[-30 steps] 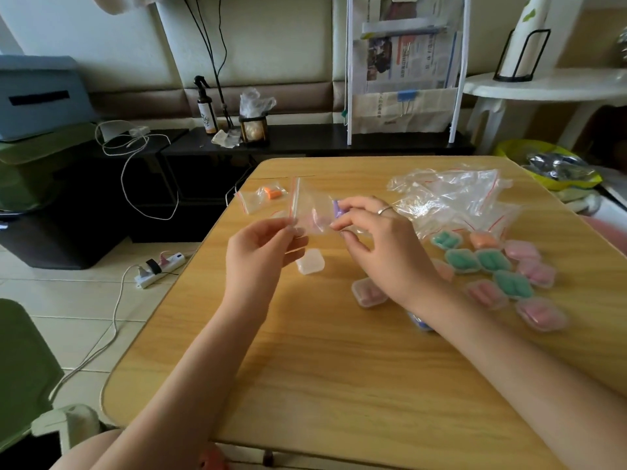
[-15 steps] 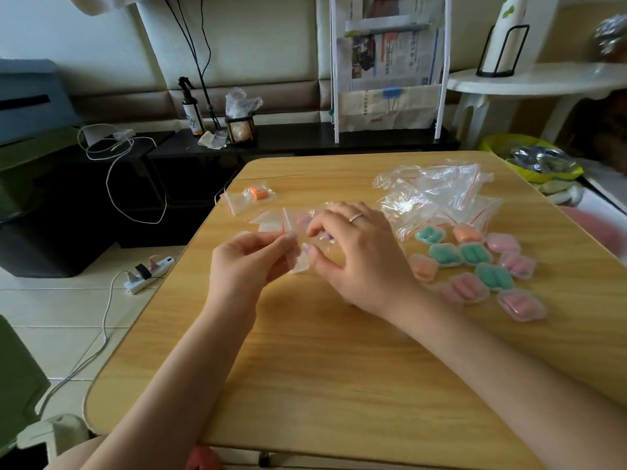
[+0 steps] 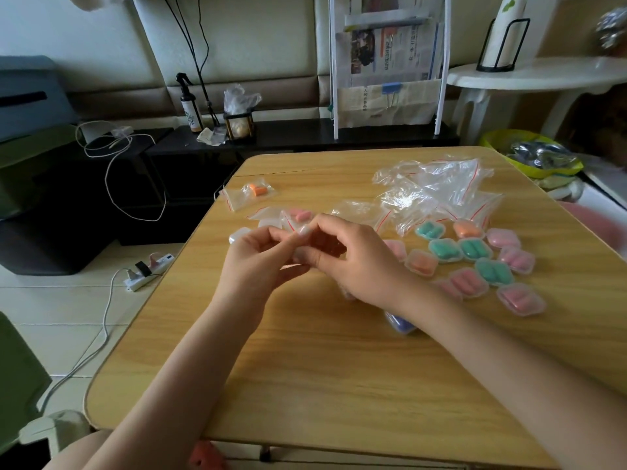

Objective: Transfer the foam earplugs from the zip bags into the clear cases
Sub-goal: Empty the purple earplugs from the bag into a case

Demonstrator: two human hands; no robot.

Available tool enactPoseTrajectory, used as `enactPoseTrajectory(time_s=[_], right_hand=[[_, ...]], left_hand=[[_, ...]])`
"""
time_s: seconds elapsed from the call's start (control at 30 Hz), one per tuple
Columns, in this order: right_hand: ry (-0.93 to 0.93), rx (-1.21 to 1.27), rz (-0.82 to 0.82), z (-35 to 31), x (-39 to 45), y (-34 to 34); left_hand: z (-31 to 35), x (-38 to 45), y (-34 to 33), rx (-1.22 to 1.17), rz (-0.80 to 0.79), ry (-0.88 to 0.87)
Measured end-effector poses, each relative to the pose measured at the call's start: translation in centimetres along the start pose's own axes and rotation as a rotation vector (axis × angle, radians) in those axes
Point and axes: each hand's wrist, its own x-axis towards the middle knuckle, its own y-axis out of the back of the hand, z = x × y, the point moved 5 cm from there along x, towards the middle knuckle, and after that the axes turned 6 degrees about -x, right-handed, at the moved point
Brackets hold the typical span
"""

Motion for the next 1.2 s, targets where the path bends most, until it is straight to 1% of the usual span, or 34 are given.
enactPoseTrajectory(time_s=[0.07,0.13,0.3,0.5,0.6,0.67,0.73,0.8,0.87,0.97,1.1,1.2], right_hand=[[-0.08,0.051,0.012,0.7,0.1,0.2],[-0.108,0.048,0.021,1.2,0.2,0.3],[-0.125,0.157,-0.01,0.9,0.1,0.2],[-0.158,0.178,0.042,0.8,0.0,0.1],[-0.209,0.222,0.065,1.1,0.1,0.0],[-0.179,0.261,0.059,1.0,0.1,0.0],[-0.125,0.294,-0.008,0.5,0.0,-0.3],[-0.09,0.281,-0.051,0.1,-0.1,-0.3],[-0.073,0.289,-0.054,-0.2,-0.2,-0.2],[-0.065,0.285,-0.059,-0.2,0.0,-0.4],[-0.057,0.231,-0.095,0.0,0.1,-0.5],[-0.065,0.231,-0.066,-0.3,-0.1,-0.4]], left_hand=[[0.2,0.0,0.2,0.096,0.076,-0.072],[0.2,0.0,0.1,0.136,0.097,-0.101],[0.3,-0.1,-0.2,0.131,0.079,-0.14],[0.5,-0.3,-0.7,0.155,0.019,-0.172],[0.6,-0.5,-1.0,0.16,0.0,-0.178],[0.8,-0.6,-1.1,0.19,0.014,-0.213],[1.1,-0.9,-1.2,0.255,0.023,-0.28],[1.3,-1.3,-1.6,0.286,-0.016,-0.314],[1.3,-1.4,-1.9,0.278,-0.058,-0.301],[1.5,-1.5,-2.0,0.207,-0.087,-0.268],[1.3,-1.4,-2.0,0.205,-0.064,-0.268],[1.0,-1.3,-1.7,0.323,-0.005,-0.327]])
